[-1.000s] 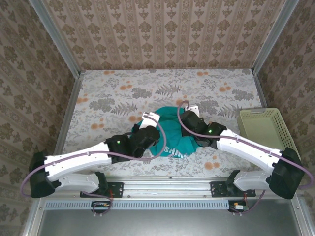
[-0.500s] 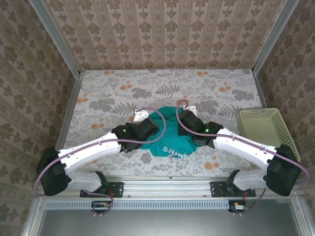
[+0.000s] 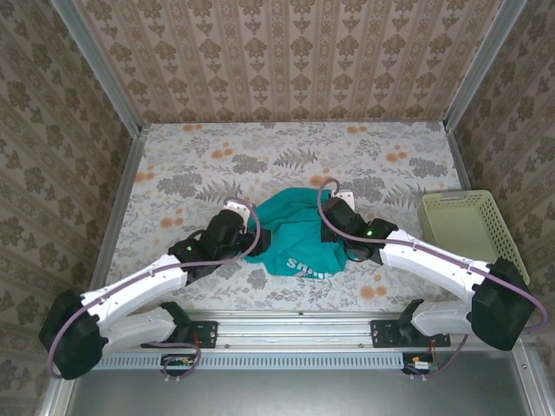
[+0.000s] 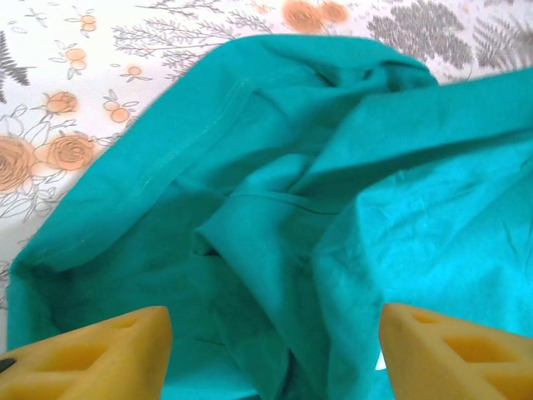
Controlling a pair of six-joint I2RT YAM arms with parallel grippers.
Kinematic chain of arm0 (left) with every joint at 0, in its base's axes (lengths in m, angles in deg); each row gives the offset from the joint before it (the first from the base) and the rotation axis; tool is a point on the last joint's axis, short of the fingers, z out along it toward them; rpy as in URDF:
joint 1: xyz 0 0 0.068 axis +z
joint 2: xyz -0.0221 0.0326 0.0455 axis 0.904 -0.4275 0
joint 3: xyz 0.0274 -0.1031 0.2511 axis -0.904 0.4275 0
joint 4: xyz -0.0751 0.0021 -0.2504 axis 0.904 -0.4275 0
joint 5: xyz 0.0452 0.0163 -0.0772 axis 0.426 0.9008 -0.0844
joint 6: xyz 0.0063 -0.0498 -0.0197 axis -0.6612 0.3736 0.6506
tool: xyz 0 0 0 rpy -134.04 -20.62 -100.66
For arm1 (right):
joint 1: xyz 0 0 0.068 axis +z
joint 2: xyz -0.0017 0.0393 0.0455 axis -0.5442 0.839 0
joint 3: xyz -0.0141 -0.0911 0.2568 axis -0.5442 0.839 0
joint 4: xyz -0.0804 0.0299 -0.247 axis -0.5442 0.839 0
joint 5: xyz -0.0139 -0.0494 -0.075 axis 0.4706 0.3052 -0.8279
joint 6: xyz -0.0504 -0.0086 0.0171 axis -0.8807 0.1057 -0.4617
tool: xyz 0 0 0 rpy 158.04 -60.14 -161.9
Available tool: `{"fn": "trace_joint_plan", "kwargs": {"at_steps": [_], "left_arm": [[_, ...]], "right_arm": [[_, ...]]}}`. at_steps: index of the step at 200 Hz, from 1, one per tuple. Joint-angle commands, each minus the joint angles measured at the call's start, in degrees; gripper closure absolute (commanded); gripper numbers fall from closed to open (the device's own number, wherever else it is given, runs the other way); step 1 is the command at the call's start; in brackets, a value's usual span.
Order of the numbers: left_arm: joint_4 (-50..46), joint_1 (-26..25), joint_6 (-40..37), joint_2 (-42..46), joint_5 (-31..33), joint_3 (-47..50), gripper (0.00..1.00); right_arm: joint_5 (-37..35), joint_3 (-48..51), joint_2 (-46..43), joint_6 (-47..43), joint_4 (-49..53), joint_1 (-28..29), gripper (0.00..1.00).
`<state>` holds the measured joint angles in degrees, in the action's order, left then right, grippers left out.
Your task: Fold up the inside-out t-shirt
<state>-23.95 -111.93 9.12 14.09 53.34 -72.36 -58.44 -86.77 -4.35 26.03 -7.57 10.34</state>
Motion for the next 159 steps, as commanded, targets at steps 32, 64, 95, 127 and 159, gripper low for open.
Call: {"fn": "trace_joint_plan", "kwargs": {"at_steps": [32, 64, 95, 127, 159], "left_arm": [[-2.0, 1.2, 6.6, 3.6, -6.0, 2.0, 0.36], [-8.6, -10.0, 7.4, 2.9, 5.7, 0.1, 0.37], [-7.6, -13.0, 9.2, -0.9, 8.6, -0.2, 0.31], [-5.0, -11.5, 7.7, -4.5, 9.3, -1.2, 0.36], [-2.0, -7.8, 5.4, -6.8, 4.4, -2.9, 0.69]], "right_arm": [[-0.2, -0.2, -0.5, 0.8, 0.4, -0.7, 1.0], [0.0, -0.4, -0.2, 1.3, 0.2, -0.7, 1.0], [0.4, -0.5, -0.5, 1.2, -0.2, -0.7, 1.0], [0.7, -0.1, -2.0, 0.6, -0.2, -0.7, 1.0], [0.2, 0.6, -3.9, 0.4, 0.5, -0.7, 1.0]]}}
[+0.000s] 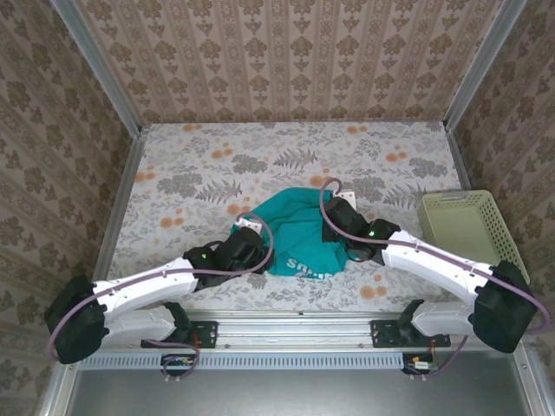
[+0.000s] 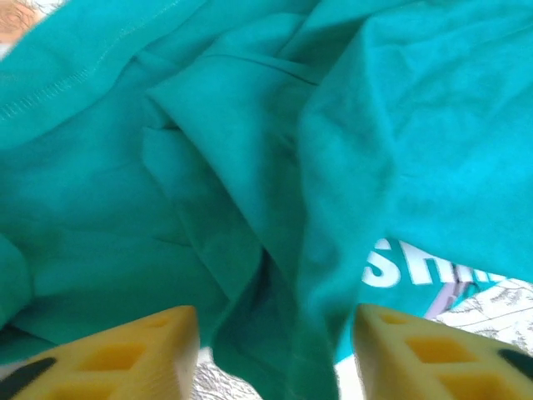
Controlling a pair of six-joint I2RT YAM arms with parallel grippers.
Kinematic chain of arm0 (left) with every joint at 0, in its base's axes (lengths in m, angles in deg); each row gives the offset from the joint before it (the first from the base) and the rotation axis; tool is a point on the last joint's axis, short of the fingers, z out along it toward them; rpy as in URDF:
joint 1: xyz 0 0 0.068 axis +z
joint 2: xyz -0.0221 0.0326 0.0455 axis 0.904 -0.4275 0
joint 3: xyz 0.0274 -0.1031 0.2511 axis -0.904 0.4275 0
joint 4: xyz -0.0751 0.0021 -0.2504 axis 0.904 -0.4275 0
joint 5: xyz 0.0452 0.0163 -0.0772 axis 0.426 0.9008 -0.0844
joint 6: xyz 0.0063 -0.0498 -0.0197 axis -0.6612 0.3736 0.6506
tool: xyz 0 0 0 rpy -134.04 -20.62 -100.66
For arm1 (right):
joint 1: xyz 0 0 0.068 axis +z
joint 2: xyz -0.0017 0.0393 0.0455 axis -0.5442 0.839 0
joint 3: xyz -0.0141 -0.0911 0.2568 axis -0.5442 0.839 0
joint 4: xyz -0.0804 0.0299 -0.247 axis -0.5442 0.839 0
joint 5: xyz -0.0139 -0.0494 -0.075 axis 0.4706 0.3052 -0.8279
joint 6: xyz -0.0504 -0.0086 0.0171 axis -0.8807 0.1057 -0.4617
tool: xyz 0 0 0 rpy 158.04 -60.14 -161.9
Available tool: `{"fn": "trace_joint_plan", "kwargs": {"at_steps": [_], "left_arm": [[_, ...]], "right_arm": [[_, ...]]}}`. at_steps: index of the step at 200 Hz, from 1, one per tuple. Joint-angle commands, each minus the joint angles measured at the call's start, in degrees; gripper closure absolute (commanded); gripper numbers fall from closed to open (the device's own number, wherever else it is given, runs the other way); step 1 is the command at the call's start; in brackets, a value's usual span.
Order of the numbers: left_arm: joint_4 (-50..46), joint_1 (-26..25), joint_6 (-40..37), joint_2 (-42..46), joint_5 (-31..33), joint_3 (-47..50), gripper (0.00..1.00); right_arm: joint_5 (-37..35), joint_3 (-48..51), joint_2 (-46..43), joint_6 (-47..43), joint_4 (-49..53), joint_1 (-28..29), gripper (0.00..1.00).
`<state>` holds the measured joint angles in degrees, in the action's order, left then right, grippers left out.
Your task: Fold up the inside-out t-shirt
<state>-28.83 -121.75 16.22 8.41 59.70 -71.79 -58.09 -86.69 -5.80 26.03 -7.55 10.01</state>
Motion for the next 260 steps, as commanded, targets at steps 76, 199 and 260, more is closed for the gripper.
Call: {"fn": "trace_joint_plan", "kwargs": {"at_steps": [76, 199, 260], "left_arm": [[-17.6, 6.3, -26.3, 7.1, 28.2, -39.5, 1.0], [-2.0, -8.3, -11.3, -14.2, 0.3, -21.4, 0.97], [6.6, -9.0, -9.9, -2.9, -4.5, -9.5, 0.33]], "right_arm": [[-3.2, -21.6, -1.9, -11.0, 6.4, 3.5, 1.0], [11.4, 7.6, -2.6, 5.3, -5.2, -9.3, 1.0], [4.3, 9.6, -11.0, 4.0, 4.3, -10.9, 0.36]]}}
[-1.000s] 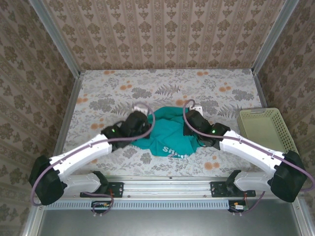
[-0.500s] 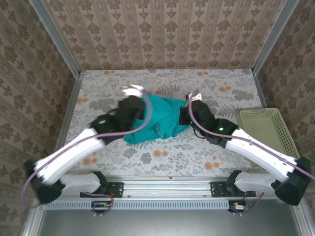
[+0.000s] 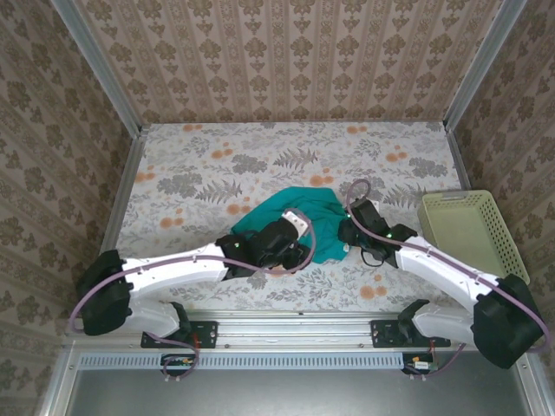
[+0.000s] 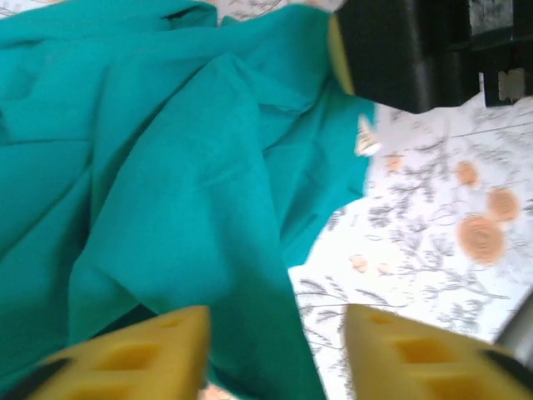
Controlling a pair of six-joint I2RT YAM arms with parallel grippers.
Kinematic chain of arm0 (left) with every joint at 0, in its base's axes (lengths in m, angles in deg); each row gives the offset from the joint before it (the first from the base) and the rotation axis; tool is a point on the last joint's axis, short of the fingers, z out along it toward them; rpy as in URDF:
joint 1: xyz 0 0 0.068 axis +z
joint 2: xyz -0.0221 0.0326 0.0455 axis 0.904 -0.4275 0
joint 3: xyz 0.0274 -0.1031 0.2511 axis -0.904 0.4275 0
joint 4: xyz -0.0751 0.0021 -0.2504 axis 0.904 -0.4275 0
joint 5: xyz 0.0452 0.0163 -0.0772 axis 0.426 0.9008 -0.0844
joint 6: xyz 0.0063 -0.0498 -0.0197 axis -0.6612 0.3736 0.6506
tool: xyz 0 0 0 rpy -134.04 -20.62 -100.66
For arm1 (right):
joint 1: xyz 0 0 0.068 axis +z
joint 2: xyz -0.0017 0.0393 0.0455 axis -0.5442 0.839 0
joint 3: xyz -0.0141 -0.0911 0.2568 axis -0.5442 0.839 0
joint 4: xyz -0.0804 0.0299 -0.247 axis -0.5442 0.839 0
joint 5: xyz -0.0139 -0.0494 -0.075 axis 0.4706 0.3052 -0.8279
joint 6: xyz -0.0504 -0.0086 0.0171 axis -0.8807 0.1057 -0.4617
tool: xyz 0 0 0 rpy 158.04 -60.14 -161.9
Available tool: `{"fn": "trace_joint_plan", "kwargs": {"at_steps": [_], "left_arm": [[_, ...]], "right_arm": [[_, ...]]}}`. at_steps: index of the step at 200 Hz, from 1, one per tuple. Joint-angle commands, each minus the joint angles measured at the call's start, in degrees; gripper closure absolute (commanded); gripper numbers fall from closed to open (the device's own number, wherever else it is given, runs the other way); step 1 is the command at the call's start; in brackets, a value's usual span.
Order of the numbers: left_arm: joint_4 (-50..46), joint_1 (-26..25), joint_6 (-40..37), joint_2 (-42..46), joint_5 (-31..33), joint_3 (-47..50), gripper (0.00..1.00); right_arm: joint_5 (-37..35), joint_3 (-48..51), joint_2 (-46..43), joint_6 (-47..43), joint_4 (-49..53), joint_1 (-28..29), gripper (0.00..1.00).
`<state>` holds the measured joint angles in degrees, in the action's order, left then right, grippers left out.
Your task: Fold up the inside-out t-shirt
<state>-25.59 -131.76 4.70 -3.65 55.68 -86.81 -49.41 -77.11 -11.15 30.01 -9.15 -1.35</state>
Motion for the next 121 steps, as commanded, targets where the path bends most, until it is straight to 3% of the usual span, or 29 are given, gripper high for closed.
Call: {"fn": "trace_joint_plan", "kwargs": {"at_steps": [1, 27, 47, 82, 106, 121], "left_arm": [[3.2, 1.2, 1.7, 9.5, -0.1, 5.8, 0.33], [-7.9, 10.4, 8.1, 19.7, 7.9, 10.5, 0.18], [-13.5, 20.0, 9.0, 22.1, 5.1, 12.4, 0.16], [-16.0, 30.3, 10.1, 16.7, 1.2, 12.9, 0.14], [-13.0, 33.0, 10.8, 10.9, -1.8, 13.1, 0.17], [-10.9, 33.7, 10.9, 7.1, -2.7, 12.8, 0.23]], "right_arm": [[-4.5, -0.1, -5.9, 0.0, 6.1, 0.6, 0.35], [-10.4, -2.9, -9.9, -0.6, 13.1, 8.4, 0.26], [-10.8, -4.6, -8.4, 1.3, 13.1, 16.3, 0.26], [-12.2, -8.9, 3.5, 4.1, 7.7, 29.2, 0.24], [-12.3, -11.8, 11.8, 5.7, 5.5, 30.9, 0.26], [-14.4, -14.0, 16.1, 6.3, 7.3, 30.3, 0.35]]}}
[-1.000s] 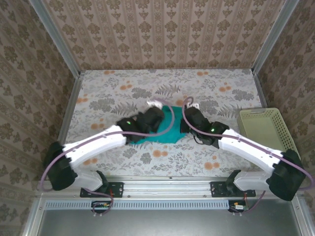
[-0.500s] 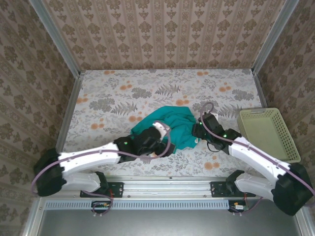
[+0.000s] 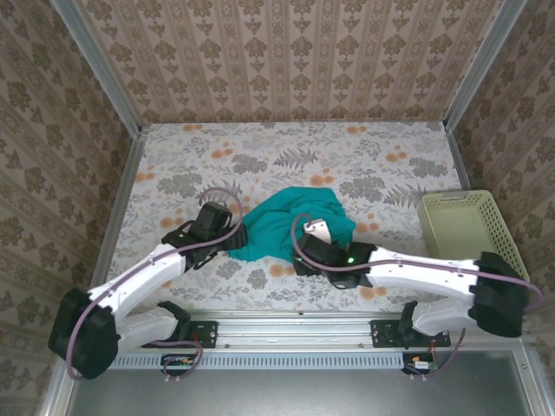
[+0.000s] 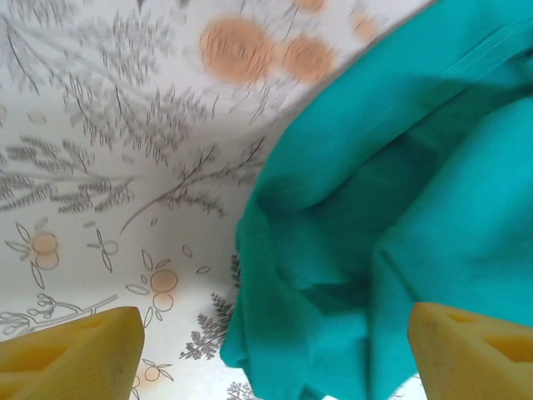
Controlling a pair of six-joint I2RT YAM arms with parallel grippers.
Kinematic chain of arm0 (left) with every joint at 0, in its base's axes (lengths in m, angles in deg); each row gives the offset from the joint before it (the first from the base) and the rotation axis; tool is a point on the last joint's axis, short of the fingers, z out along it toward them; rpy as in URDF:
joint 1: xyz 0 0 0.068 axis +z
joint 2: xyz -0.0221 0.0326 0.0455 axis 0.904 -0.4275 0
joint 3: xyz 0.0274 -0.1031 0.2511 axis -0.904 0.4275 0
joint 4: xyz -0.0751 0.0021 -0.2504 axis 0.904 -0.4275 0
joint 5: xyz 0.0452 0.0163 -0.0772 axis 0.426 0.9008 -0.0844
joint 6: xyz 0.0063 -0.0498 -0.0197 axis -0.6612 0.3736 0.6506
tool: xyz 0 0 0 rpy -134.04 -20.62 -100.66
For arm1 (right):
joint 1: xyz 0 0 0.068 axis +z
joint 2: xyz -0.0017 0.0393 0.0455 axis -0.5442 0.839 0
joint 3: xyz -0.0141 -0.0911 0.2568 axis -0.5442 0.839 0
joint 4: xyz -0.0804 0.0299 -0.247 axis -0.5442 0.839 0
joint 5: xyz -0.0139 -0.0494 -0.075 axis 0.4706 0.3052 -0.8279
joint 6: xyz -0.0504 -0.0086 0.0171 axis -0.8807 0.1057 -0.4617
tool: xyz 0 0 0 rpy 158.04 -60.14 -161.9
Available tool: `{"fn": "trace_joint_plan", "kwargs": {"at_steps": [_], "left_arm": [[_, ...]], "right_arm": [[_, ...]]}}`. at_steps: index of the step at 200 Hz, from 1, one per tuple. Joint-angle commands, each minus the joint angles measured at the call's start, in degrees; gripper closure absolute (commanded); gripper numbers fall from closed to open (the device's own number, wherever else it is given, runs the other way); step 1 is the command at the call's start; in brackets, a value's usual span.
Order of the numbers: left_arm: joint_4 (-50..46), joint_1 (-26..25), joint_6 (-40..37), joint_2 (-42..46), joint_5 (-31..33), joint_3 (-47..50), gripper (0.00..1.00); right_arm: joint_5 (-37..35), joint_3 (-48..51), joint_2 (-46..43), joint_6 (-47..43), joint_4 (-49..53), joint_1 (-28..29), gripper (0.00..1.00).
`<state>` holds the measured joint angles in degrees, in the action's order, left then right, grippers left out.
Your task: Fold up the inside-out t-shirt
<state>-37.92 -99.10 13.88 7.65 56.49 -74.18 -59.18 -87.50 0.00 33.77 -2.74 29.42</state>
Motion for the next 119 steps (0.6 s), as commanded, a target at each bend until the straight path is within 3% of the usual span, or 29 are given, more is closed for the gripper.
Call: {"fn": "trace_joint_plan", "kwargs": {"at_steps": [1, 17, 39, 60, 84, 119], "left_arm": [[1.5, 1.1, 1.7, -4.5, -3.7, 0.1, 0.23], [3.6, 1.9, 1.6, -8.2, -5.8, -0.6, 0.31], [5.8, 2.3, 1.0, -11.8, -7.6, -1.6, 0.52], [6.8, 2.9, 0.7, -13.0, -8.3, -2.3, 0.74], [6.4, 5.0, 0.4, -12.6, -9.2, -3.4, 1.0], [5.7, 10.5, 0.5, -1.5, -9.1, -1.6, 1.0]], "right_arm": [[-4.7, -3.7, 5.2, 2.6, 1.0, -0.5, 0.36], [-6.2, -4.4, 6.6, 3.0, 2.7, -2.1, 0.5], [-5.5, -1.9, 4.1, 2.4, 2.7, -4.6, 0.81], [-6.2, 0.9, -2.3, 1.4, 5.1, -6.7, 1.0], [-6.3, 3.9, -10.9, -0.2, 7.9, -9.5, 1.0], [0.5, 9.8, -24.2, -2.8, 7.8, -18.1, 1.0]]}}
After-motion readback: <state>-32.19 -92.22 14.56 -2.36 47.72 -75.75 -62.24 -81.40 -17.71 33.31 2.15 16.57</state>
